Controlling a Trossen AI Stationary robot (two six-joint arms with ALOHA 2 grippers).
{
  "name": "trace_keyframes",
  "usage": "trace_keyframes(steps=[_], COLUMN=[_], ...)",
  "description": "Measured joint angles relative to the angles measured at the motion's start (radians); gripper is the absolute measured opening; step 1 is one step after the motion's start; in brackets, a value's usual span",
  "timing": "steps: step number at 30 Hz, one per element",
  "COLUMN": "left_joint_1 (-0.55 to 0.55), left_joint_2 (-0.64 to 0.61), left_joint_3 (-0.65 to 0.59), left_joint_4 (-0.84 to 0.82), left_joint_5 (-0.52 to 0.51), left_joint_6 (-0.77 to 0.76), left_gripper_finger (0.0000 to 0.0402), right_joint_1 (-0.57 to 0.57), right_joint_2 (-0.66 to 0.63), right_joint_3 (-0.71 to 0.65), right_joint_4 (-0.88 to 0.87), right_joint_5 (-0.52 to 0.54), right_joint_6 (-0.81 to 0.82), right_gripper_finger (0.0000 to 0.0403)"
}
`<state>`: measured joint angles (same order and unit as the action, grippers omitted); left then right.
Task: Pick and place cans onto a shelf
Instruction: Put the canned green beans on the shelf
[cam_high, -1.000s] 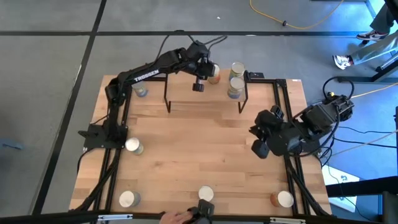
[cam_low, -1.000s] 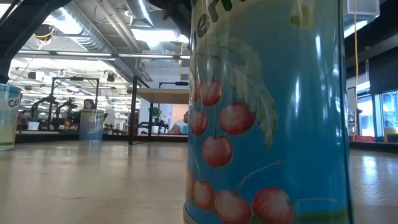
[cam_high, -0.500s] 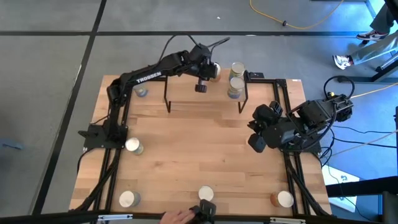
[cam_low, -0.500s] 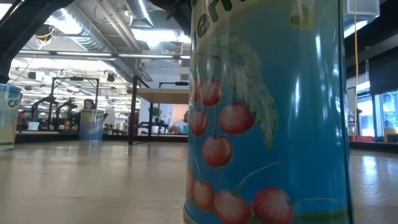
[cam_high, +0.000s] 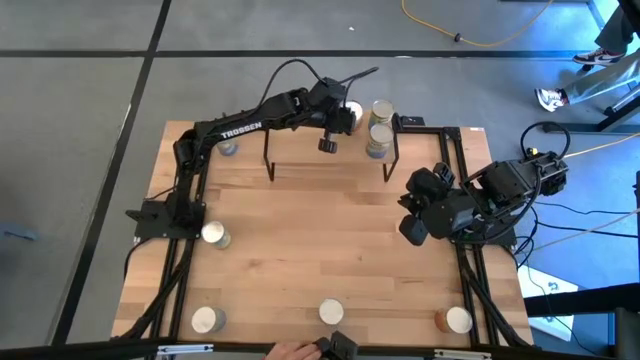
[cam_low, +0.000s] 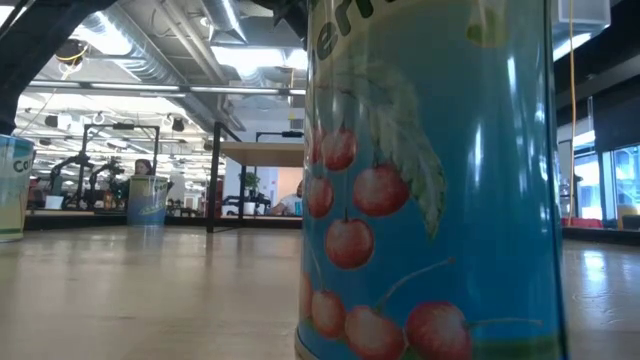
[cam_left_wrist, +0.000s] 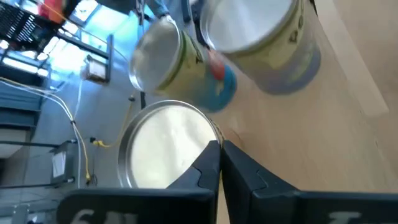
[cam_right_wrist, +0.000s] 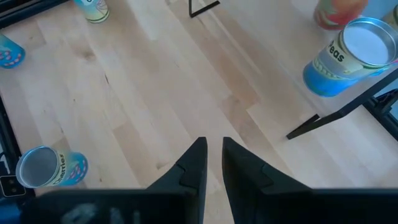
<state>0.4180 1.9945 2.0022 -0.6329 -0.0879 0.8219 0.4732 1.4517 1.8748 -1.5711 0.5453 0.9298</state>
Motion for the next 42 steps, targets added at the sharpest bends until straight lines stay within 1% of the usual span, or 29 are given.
trace_keyframes(steps=[8,18,24,28,32,34,38,42], left_joint_1=[0.001,0.0,0.0,-0.001,-0.008,-0.014,-0.024,-0.033], left_joint_2=[0.0,0.0,0.0,0.0,0.0,-0.001,-0.002,-0.002], left_joint_3=[0.0,0.0,0.0,0.0,0.0,0.0,0.0,0.0], left_joint_4=[0.009,-0.071,-0.072,-0.069,-0.056,-0.049,-0.046,-0.046], left_joint_5=[-0.008,-0.008,-0.008,-0.008,-0.009,-0.024,-0.092,-0.131], left_joint_6=[0.024,-0.016,-0.107,-0.113,-0.111,-0.114,-0.103,-0.082], left_gripper_finger=[0.0002,0.0001,0.0001,0.0001,0.0012,0.0018,0.0023,0.0012], right_joint_1=[0.0,0.0,0.0,0.0,0.0,0.0,0.0,0.0], right_joint_2=[0.0,0.0,0.0,0.0,0.0,0.0,0.0,0.0], right_joint_3=[0.0,0.0,0.0,0.0,0.0,0.0,0.0,0.0], right_joint_4=[0.0,0.0,0.0,0.0,0.0,0.0,0.0,0.0], right_joint_5=[0.0,0.0,0.0,0.0,0.0,0.001,0.002,0.002], right_joint_6=[0.0,0.0,0.002,0.003,0.003,0.003,0.004,0.004], right_gripper_finger=[0.0052,0.0052,0.0052,0.0052,0.0052,0.0052,0.0052,0.0052])
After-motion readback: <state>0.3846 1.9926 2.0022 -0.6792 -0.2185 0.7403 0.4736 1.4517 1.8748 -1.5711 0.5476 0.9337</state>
